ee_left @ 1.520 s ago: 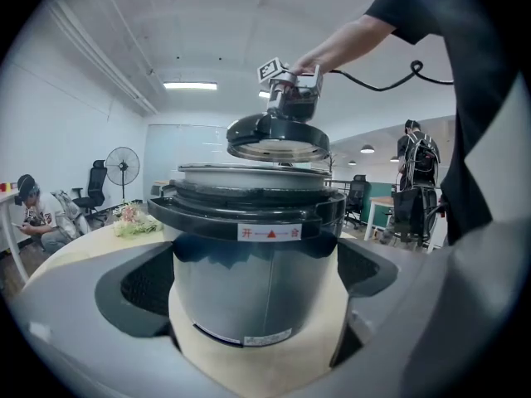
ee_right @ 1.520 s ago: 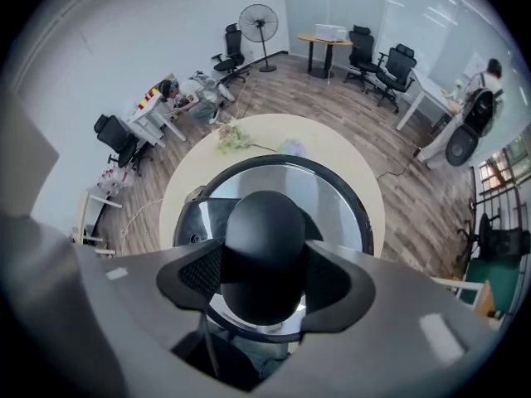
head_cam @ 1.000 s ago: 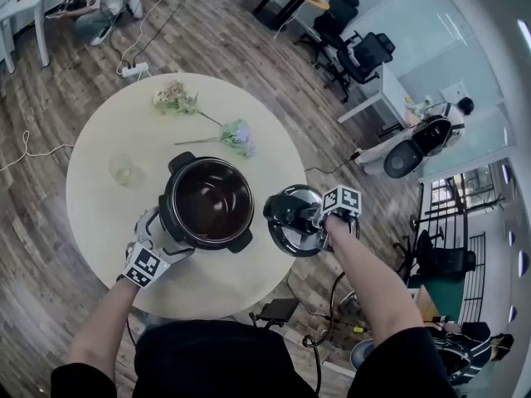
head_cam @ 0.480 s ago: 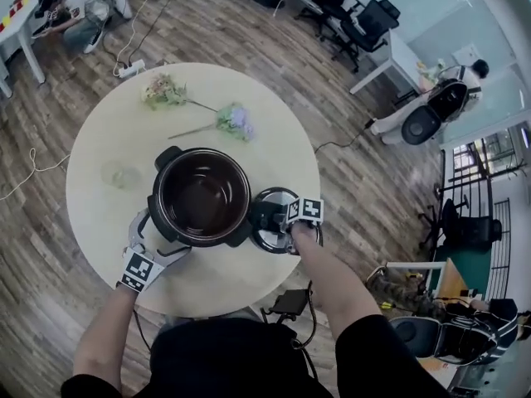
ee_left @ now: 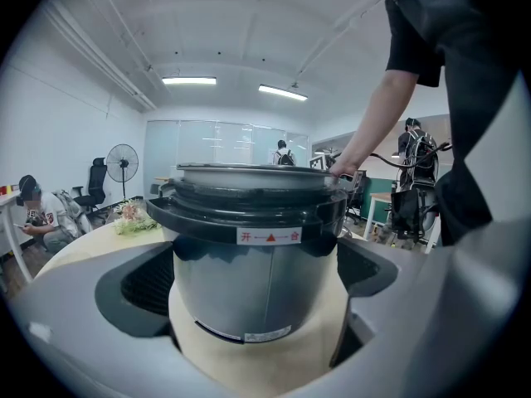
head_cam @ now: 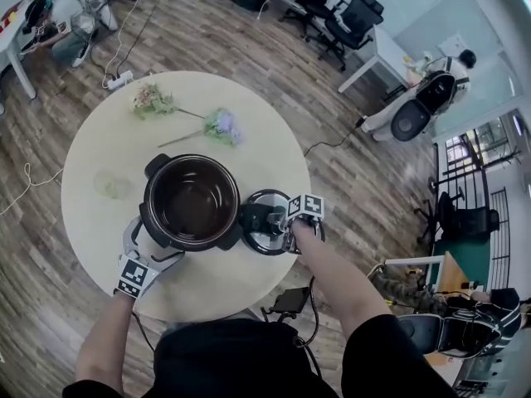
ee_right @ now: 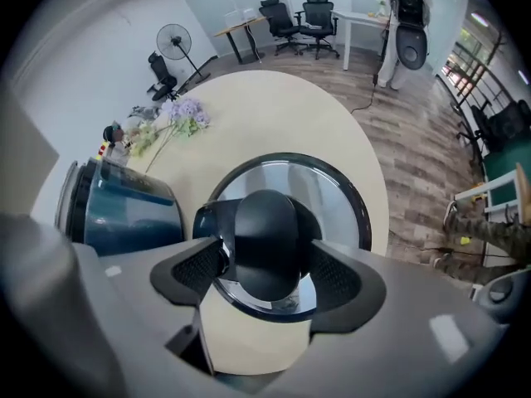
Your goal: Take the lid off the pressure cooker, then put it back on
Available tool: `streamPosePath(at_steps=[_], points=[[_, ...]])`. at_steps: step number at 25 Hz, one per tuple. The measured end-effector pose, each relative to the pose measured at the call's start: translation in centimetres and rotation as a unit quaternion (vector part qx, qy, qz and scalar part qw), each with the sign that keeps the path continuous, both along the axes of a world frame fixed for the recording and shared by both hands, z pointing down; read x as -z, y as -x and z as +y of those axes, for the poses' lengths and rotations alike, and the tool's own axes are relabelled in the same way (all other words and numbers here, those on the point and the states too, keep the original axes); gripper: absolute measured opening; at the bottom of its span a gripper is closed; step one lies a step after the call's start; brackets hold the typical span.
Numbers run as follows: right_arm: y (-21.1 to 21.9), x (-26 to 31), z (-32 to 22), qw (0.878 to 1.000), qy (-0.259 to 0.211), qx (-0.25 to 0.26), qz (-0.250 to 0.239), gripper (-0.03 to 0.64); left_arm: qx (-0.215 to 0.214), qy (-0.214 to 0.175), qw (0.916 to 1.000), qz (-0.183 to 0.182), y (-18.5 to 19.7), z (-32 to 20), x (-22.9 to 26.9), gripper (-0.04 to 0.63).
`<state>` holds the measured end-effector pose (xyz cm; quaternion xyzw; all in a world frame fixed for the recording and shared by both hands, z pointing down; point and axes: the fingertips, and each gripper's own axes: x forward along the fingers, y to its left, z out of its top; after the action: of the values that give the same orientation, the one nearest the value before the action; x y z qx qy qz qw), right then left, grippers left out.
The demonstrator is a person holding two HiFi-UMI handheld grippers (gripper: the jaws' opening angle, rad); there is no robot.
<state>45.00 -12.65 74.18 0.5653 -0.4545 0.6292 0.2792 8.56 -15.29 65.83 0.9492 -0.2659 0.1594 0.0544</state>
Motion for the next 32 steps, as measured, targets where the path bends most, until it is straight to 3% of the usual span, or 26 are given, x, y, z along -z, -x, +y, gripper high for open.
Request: streamPosePath(at_steps=[4, 10, 14, 18, 23, 32], points=[[-0.6, -1.9, 0.4, 0.999, 0.024, -0.014, 0.015, 0.353, -0.001, 0.001, 1.0, -0.001, -0.1, 0.0, 0.2, 0.59], [-0.2, -2.4, 0.3, 0.996, 0.071, 0.008, 0.05, 0.35, -0.001, 0.001, 1.0, -0.003, 0.0, -0.1, 0.2, 0.591], [-0.4, -2.6, 0.3, 0.996, 0.06, 0.018, 0.069, 0.341, -0.001, 0.002, 1.0, -0.003, -0.1, -0.1, 0.2, 0.591], [0.0, -2.1, -0.2, 0.994, 0.049, 0.049, 0.08, 0.285, 0.0, 0.003, 1.0, -0.003, -0.1, -0.2, 0.1, 0.591], [-0.4, -1.4, 0.2, 0.995, 0.046, 0.055, 0.063, 0.285, -0.001, 0.004, 1.0, -0.003, 0.0, -0.1, 0.2, 0.591], [-4.1, 7.3, -2.4, 0.992, 0.015, 0.089, 0.084, 0.285, 0.001, 0.004, 1.0, -0.002, -0.2, 0.0, 0.3, 0.591]])
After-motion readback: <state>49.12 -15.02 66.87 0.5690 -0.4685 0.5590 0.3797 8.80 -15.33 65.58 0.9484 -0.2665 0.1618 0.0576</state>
